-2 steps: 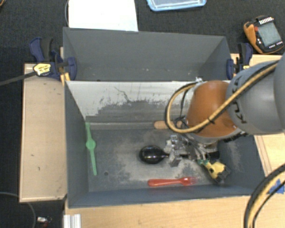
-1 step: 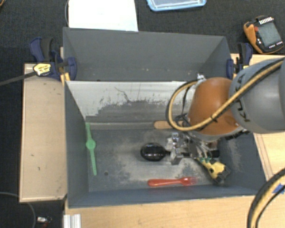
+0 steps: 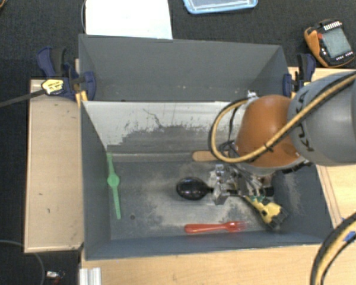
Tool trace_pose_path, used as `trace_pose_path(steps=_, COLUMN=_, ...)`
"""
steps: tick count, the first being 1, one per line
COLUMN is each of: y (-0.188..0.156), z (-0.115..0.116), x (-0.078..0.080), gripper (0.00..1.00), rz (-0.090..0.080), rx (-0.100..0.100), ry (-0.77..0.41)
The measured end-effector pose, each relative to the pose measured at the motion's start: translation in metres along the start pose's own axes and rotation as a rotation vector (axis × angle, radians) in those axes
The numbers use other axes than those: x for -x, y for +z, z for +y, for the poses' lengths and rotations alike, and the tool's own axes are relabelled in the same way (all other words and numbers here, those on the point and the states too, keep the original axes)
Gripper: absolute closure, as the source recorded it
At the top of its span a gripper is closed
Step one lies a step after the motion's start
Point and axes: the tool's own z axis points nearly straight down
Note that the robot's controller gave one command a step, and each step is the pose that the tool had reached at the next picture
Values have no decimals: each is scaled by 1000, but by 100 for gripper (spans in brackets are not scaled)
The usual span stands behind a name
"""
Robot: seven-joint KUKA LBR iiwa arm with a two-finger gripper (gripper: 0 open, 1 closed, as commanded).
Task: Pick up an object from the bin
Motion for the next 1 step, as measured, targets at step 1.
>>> trace_pose_path(steps=1, y=-33, z=0, x=-1, gripper=100, rz=7, rx=1, ry=-1)
